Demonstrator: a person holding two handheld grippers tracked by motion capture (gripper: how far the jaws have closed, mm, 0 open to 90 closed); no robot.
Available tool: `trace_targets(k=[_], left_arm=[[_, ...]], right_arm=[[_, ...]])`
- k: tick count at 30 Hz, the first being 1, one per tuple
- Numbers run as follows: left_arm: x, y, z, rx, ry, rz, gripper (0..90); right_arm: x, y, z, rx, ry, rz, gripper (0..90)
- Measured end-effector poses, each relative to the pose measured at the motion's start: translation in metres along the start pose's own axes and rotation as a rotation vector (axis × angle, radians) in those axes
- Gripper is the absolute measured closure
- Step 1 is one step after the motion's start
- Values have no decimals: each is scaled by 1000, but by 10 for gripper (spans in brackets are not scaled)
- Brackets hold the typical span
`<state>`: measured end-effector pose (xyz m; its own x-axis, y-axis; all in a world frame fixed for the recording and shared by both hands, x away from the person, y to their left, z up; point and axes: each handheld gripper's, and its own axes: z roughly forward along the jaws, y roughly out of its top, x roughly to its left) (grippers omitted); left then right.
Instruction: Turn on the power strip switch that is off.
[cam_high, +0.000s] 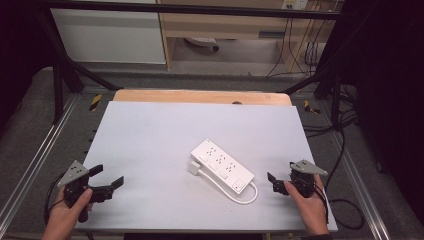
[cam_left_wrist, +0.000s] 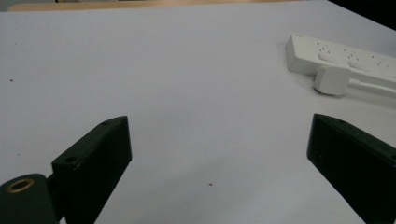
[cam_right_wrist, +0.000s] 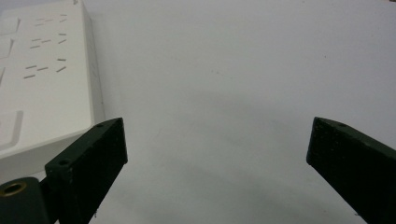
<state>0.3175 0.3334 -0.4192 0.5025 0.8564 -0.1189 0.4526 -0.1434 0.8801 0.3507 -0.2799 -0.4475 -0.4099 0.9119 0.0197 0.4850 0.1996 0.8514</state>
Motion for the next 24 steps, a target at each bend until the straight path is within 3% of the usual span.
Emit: trace_targets(k=[13,24], left_arm=[[3,1,2,2,-4,-12,67],[-1,0,6,35,-21,11,68]], right_arm=[[1,10,-5,1,27,18,42],[5,15,-9,-9,60,23,31]])
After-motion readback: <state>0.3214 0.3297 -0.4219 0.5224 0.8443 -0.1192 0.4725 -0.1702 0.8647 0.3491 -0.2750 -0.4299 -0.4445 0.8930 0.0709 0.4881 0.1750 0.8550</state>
